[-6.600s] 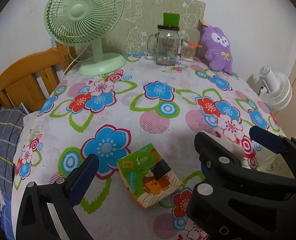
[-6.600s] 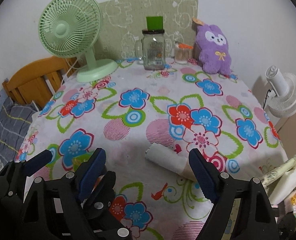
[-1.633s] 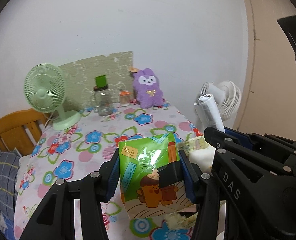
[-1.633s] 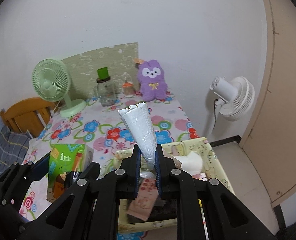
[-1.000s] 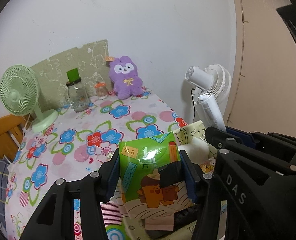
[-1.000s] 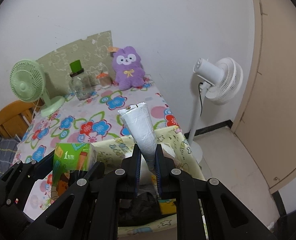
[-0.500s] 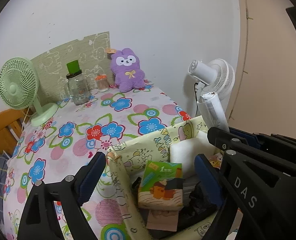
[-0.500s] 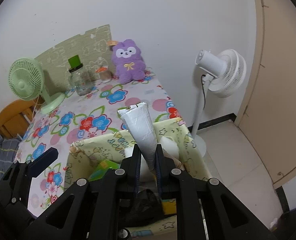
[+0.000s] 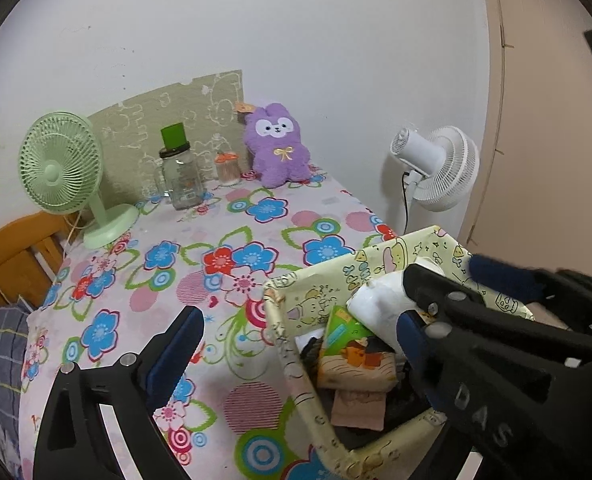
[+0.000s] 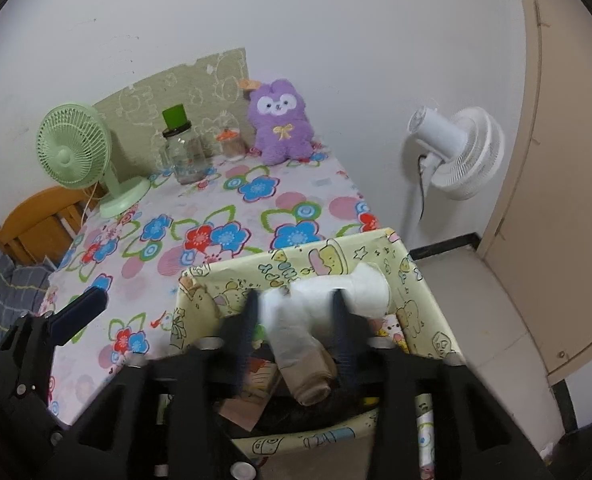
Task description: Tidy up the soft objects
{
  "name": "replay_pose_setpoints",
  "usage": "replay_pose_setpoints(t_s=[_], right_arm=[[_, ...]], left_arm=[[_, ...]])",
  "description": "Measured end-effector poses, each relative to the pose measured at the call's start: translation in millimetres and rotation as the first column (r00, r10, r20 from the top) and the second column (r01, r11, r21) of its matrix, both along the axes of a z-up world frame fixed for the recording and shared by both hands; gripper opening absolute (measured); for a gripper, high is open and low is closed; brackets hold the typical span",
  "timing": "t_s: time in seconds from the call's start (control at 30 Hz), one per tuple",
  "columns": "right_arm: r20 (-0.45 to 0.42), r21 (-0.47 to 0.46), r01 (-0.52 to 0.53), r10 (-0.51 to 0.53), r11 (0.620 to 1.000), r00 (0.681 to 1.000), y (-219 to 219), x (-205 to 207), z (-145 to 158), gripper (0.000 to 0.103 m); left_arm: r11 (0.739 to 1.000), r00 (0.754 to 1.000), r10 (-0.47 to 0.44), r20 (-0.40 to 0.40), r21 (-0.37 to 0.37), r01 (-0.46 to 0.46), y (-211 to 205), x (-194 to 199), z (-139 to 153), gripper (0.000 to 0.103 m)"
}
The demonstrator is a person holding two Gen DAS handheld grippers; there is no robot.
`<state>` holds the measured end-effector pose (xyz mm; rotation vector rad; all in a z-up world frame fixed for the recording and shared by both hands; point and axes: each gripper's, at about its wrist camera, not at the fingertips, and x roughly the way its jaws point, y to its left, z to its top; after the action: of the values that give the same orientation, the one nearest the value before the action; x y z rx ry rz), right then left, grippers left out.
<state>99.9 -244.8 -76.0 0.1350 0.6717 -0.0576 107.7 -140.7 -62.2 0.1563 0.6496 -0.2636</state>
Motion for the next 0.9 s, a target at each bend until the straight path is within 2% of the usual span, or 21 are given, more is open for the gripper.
replay_pose_setpoints(t_s=[0.03,0.27,0.33,0.53,0.9], right_arm=[[0.015,-0.005,0.008,-0.008,1.000,1.000,1,-3,2,0.068],[0.062,-0.019,0.005,-0.004,1.000,0.998,9,-22,18,0.071],[0.076,-0.029,0.006,-0.003,1.000,0.997,14,-28,23,0.078],[0.123,-0.047,-0.006,0.012,0.999,0.992,29,-48,35,0.087],[0.189,-0.059,-0.039,0.050,0.997,0.981,58,-82,49,0.094]], left_arm=[[1.000,1.000,-0.002,0.002,-0.007,0.002,3,-1,2,0.099],[0.999,0.999,0.000,0.037,-0.032,0.001,19,-18,17,0.101],[0.999,0.999,0.009,0.049,-0.038,-0.007,26,-25,22,0.102],[0.998,0.995,0.049,0.087,-0.046,-0.046,50,-43,35,0.103],[0.991,0.981,0.128,0.142,-0.055,-0.122,95,-74,50,0.103]])
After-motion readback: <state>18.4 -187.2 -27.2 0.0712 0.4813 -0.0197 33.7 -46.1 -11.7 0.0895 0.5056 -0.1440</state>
